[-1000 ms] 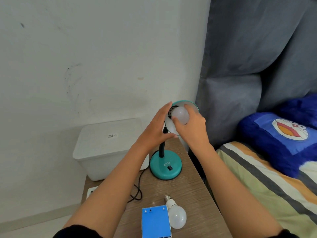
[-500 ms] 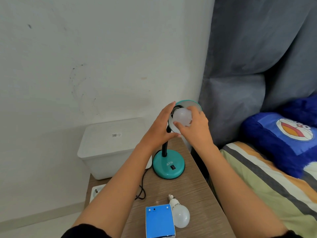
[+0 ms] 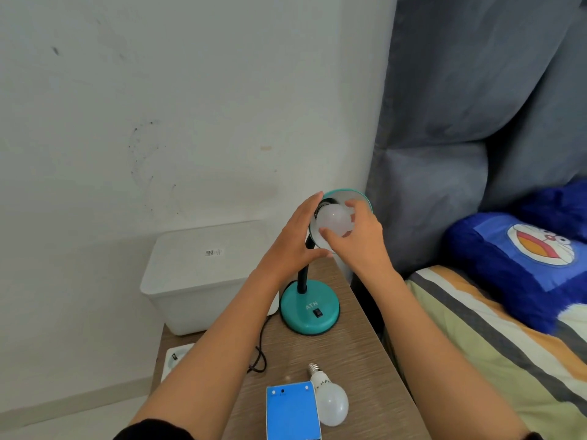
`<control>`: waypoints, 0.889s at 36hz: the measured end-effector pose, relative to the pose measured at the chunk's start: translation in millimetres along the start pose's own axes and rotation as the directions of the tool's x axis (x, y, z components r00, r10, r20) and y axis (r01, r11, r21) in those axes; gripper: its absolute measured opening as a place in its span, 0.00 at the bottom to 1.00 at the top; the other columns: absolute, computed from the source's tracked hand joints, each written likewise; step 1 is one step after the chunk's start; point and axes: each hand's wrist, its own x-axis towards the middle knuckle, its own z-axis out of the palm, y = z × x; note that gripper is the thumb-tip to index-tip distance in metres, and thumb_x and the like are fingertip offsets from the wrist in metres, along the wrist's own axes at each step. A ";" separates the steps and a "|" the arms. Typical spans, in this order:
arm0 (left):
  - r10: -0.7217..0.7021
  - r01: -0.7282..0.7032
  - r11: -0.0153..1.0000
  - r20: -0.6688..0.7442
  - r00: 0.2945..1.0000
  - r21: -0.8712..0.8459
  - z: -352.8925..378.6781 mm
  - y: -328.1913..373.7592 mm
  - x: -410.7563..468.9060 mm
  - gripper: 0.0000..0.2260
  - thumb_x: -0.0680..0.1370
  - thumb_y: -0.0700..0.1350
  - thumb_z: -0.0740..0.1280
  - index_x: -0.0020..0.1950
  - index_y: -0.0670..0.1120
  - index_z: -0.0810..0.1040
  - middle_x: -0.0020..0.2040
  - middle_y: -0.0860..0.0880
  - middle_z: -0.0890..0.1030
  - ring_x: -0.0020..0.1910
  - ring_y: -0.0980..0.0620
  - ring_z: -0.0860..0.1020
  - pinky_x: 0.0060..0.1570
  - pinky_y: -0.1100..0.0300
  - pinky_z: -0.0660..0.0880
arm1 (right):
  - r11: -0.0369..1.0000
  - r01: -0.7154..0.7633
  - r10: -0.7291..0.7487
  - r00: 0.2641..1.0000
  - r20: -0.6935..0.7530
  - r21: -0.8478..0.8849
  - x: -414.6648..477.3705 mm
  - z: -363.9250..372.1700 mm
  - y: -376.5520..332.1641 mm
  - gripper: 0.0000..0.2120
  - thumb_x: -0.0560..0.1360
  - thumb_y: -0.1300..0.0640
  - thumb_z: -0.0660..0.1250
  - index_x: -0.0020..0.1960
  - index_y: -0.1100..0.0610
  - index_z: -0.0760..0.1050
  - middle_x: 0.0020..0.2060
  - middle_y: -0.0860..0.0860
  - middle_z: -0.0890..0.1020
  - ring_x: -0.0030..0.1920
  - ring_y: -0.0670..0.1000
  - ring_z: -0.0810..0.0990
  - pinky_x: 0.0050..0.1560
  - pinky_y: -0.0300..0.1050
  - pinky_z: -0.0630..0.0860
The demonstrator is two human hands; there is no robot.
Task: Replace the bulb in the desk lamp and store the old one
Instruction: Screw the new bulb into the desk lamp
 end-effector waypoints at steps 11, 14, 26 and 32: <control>-0.001 0.000 1.000 -0.004 1.000 -0.005 -0.8 -0.5 1.1 0.43 0.68 0.43 0.76 0.75 0.50 0.53 0.74 0.51 0.61 0.71 0.60 0.59 0.70 0.67 0.57 | 1.000 -0.006 0.006 1.000 0.028 0.023 -2.5 1.1 -0.1 0.30 0.71 0.51 0.70 0.68 0.55 0.62 0.63 0.57 0.71 0.60 0.57 0.74 0.52 0.45 0.72; 0.003 -0.003 1.000 -0.001 1.000 0.000 -1.2 -2.0 1.3 0.44 0.67 0.42 0.77 0.75 0.51 0.53 0.74 0.52 0.60 0.70 0.63 0.58 0.67 0.73 0.56 | 0.993 -0.106 0.105 0.994 0.021 0.050 -2.2 -0.5 -2.2 0.30 0.72 0.44 0.67 0.66 0.60 0.63 0.58 0.60 0.76 0.55 0.59 0.77 0.54 0.53 0.77; 0.002 -0.002 1.000 0.010 1.000 0.006 -1.0 -0.3 -0.4 0.44 0.68 0.42 0.76 0.75 0.52 0.52 0.75 0.53 0.59 0.71 0.61 0.58 0.68 0.68 0.56 | 0.993 -0.114 0.114 0.993 -0.013 -0.038 -2.3 -8.3 -7.9 0.28 0.75 0.41 0.62 0.65 0.60 0.66 0.57 0.60 0.74 0.57 0.59 0.76 0.48 0.47 0.72; -0.006 0.006 1.000 -0.005 1.000 -0.029 -0.3 1.0 0.8 0.42 0.68 0.44 0.76 0.75 0.51 0.53 0.74 0.52 0.60 0.70 0.63 0.58 0.69 0.66 0.57 | 1.000 -0.018 0.019 0.999 0.047 -0.011 -3.8 -1.5 -6.7 0.31 0.69 0.52 0.71 0.67 0.57 0.63 0.64 0.56 0.69 0.63 0.56 0.71 0.59 0.50 0.71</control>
